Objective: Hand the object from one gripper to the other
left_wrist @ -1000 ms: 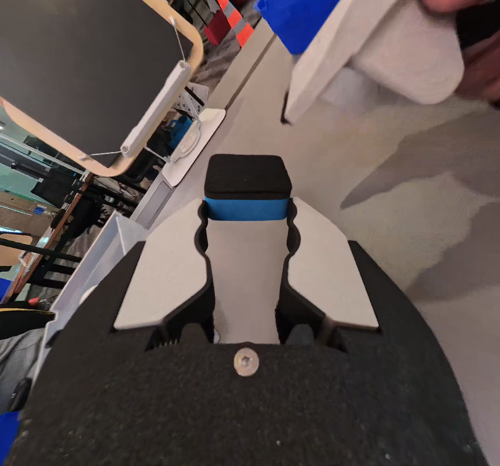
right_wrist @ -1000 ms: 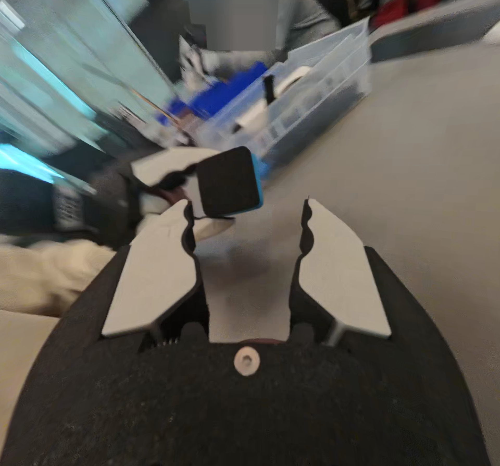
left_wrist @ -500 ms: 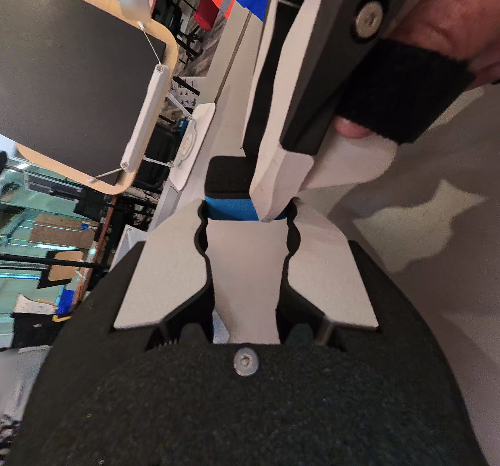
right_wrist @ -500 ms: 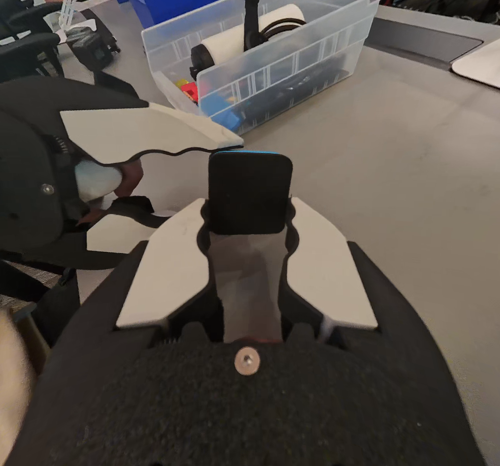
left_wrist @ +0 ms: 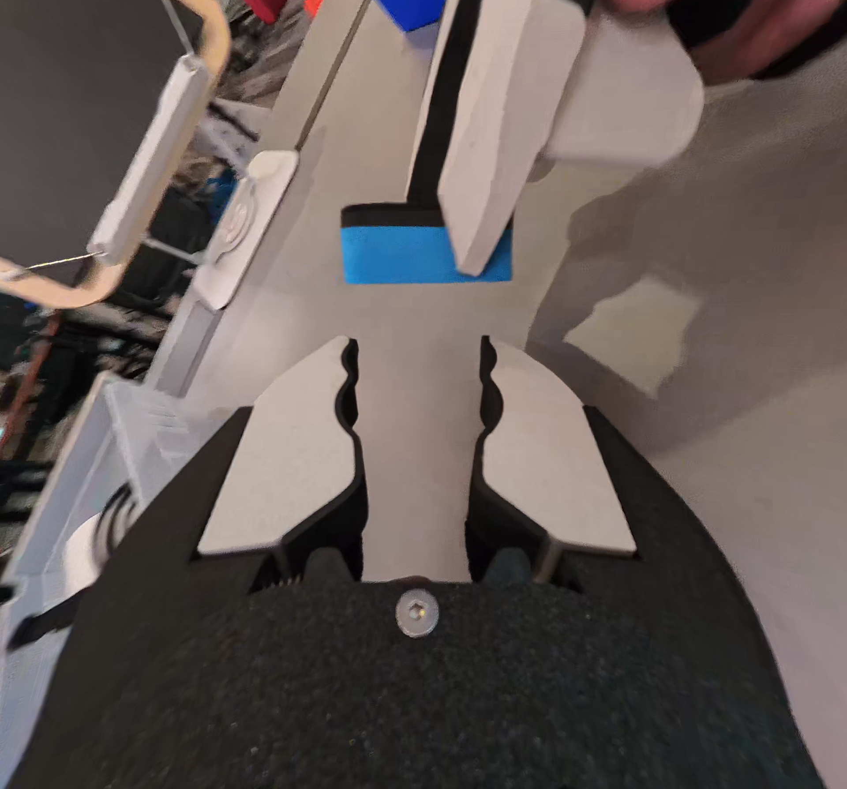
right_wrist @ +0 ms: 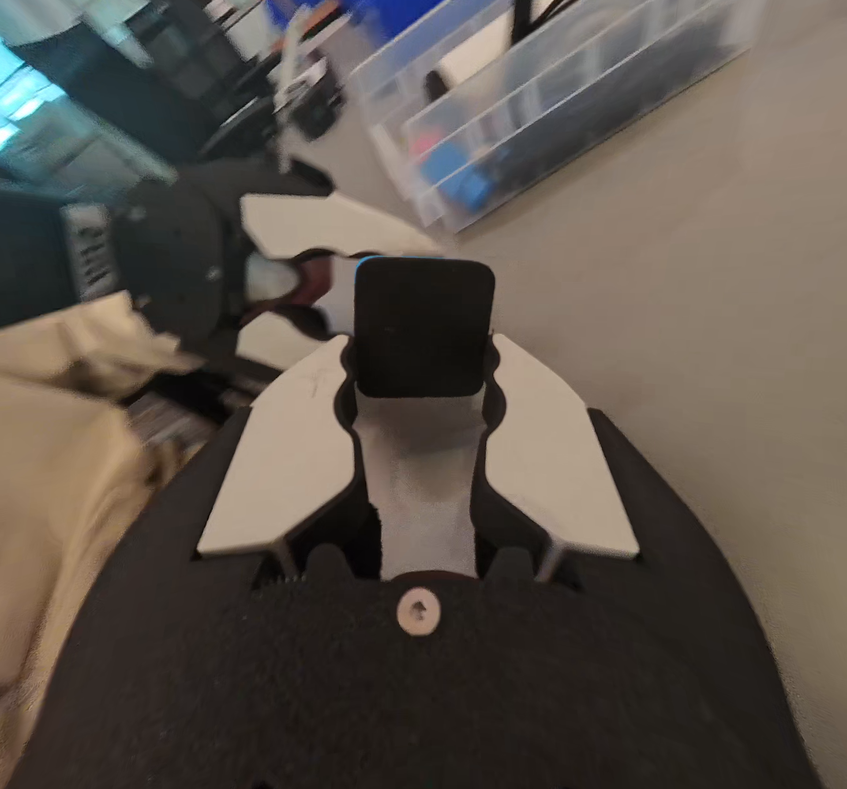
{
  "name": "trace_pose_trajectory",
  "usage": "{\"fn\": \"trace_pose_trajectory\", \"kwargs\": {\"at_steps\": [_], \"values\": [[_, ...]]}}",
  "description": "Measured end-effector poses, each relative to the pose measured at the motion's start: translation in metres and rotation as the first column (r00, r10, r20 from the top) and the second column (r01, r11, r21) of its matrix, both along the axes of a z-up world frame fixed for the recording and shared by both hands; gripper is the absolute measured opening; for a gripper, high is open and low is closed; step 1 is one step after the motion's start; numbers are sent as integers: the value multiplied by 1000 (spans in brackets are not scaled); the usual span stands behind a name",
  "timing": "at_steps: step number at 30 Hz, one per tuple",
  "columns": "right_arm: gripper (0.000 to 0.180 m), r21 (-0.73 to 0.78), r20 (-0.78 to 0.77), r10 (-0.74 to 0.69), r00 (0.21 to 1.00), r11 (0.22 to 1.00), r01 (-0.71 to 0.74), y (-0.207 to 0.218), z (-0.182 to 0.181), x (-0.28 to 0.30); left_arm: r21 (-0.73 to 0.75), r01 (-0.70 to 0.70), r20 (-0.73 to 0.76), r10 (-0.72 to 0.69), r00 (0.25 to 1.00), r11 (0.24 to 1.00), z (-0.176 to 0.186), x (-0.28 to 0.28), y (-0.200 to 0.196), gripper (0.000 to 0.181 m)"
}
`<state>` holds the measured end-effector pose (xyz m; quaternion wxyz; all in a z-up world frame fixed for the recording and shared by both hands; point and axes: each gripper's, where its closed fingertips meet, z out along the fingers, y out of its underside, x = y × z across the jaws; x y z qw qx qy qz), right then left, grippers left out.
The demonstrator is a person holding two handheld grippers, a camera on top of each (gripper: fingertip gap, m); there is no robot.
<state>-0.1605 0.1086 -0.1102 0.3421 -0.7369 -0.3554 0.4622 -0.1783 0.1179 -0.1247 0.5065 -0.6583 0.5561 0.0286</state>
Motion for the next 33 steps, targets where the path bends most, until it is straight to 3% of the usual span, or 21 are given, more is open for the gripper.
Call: {"fn": "trace_pose_trajectory", "kwargs": {"at_steps": [3, 5, 8, 10, 12, 17, 20, 22, 26, 29, 31, 33], "values": [[52, -169, -80, 269, 960, 945, -279, -25, 16, 8, -173, 230, 173, -200, 964, 958, 9, 13, -26, 48], [53, -298, -212, 449, 868, 816, -495, -51, 30, 19, -250, 428, 346, -333, 877, 869, 26, 18, -52, 47], [53, -417, -300, 638, 709, 580, -699, -86, 28, 33, -348, 594, 518, -380, 767, 725, 42, 16, -76, 46], [53, -411, -367, 701, 612, 467, -783, -104, 29, 31, -346, 650, 573, -397, 717, 676, 50, 14, -84, 47], [53, -444, -395, 725, 565, 387, -808, -114, 22, 22, -357, 704, 591, -435, 679, 614, 53, 15, -98, 45], [53, -468, -448, 719, 531, 318, -825, -119, 15, 5, -413, 726, 535, -499, 682, 550, 38, 23, -122, 41], [53, -475, -426, 722, 545, 334, -814, -119, 10, 2, -412, 714, 502, -512, 696, 566, 30, 24, -123, 31], [53, -454, -424, 699, 576, 386, -803, -112, 9, 1, -412, 704, 513, -492, 704, 578, 30, 24, -118, 25], [63, -410, -369, 593, 715, 586, -698, -86, 7, 5, -404, 662, 529, -428, 732, 632, 29, 21, -101, 22], [63, -330, -283, 427, 859, 797, -505, -51, 4, 9, -423, 580, 561, -302, 771, 696, 31, 16, -74, 22], [62, -199, -190, 280, 941, 927, -317, -27, 0, 14, -473, 518, 596, -175, 784, 713, 30, 11, -54, 22], [61, -5, -111, 164, 980, 986, -165, -15, -1, 19, -523, 486, 657, -32, 753, 700, 31, 5, -38, 22]]}}
